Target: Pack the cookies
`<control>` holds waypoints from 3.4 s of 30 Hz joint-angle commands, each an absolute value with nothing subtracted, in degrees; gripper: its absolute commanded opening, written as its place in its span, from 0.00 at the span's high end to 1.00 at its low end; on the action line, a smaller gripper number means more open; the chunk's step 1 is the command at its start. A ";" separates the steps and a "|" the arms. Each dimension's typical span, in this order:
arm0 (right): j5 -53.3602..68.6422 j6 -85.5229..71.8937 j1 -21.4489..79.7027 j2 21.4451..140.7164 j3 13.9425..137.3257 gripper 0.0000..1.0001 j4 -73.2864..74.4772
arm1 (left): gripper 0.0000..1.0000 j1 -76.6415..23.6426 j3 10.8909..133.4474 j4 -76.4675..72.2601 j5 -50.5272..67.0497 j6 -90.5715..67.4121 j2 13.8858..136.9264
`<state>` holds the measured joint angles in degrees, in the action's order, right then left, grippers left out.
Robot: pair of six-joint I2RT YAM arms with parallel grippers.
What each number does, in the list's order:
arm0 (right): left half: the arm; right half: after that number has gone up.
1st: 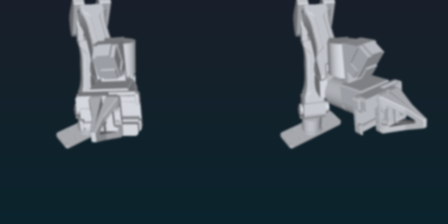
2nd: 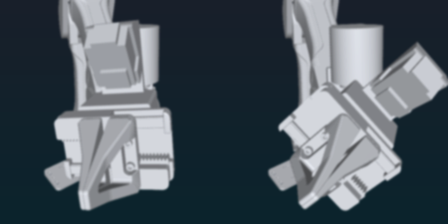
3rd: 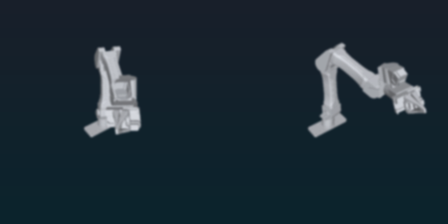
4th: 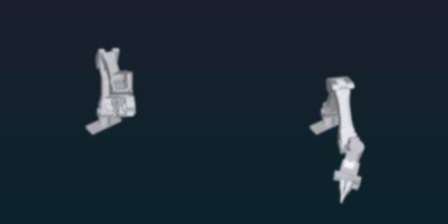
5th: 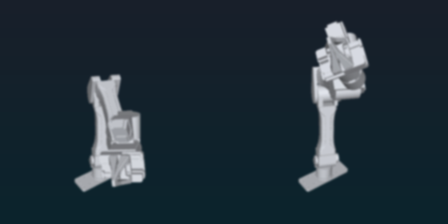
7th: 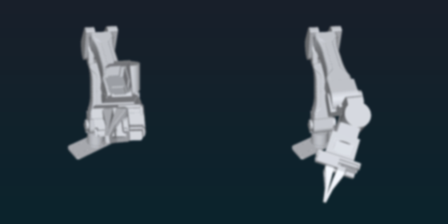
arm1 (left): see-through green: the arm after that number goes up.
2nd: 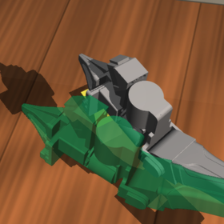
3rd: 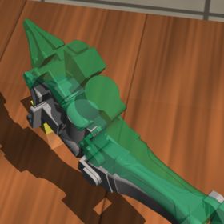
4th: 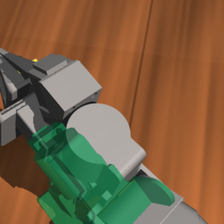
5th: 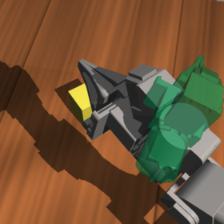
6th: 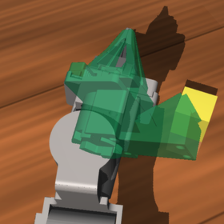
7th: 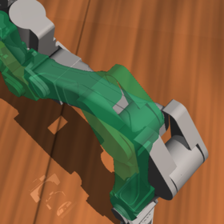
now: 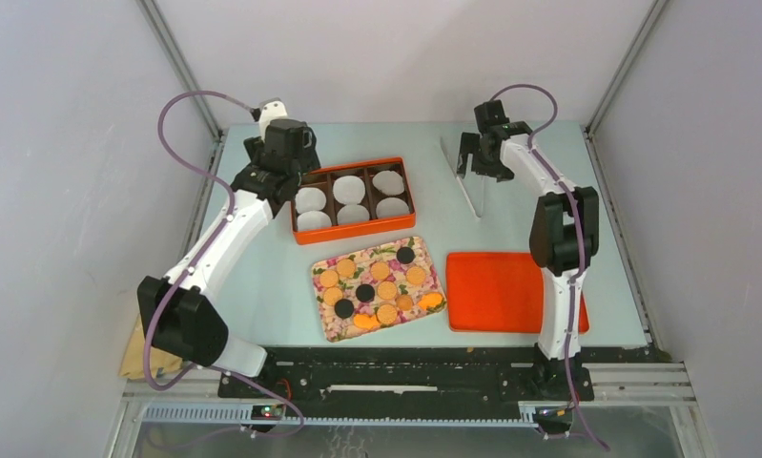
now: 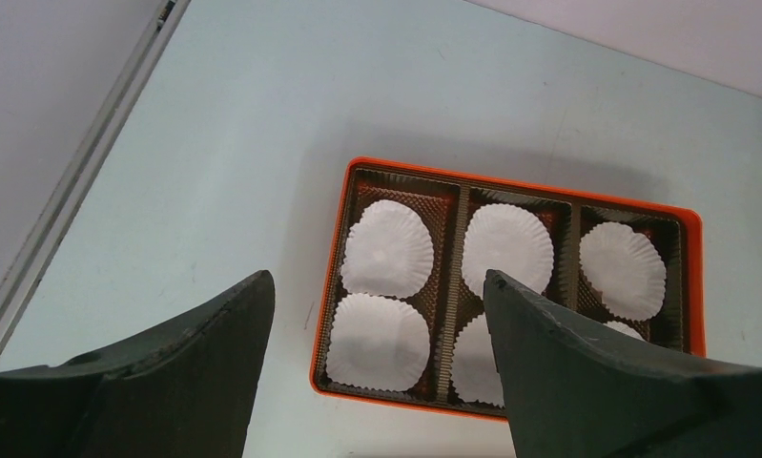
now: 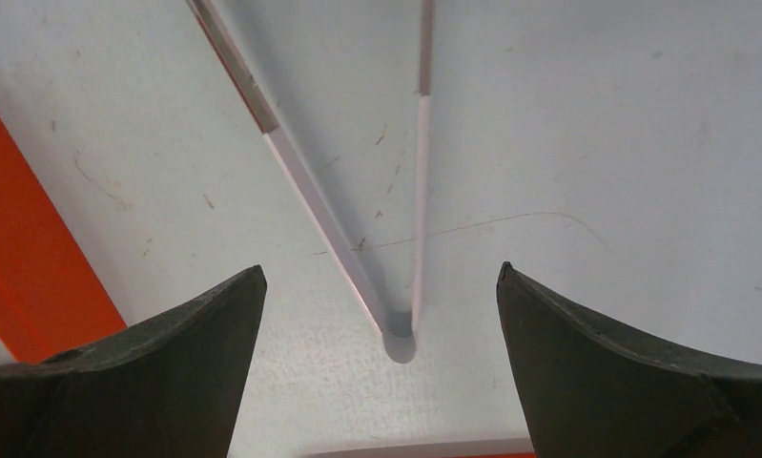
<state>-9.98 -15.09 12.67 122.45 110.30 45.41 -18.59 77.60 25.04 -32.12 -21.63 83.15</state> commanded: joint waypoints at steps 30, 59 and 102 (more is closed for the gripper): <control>-5.94 -2.73 11.52 140.42 127.75 0.00 51.01 | 0.14 -18.25 76.73 22.21 -26.91 -23.10 85.63; -13.78 -4.76 15.35 143.16 127.60 0.43 54.83 | 0.15 -18.20 74.05 19.65 -21.66 -24.18 86.39; -6.42 -4.42 26.44 93.48 93.89 0.75 40.57 | 0.19 -20.45 93.32 22.67 -10.31 -25.75 98.94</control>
<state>-6.72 -4.56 23.66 98.41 94.11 45.76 -22.94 97.08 20.36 -5.45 -24.18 105.95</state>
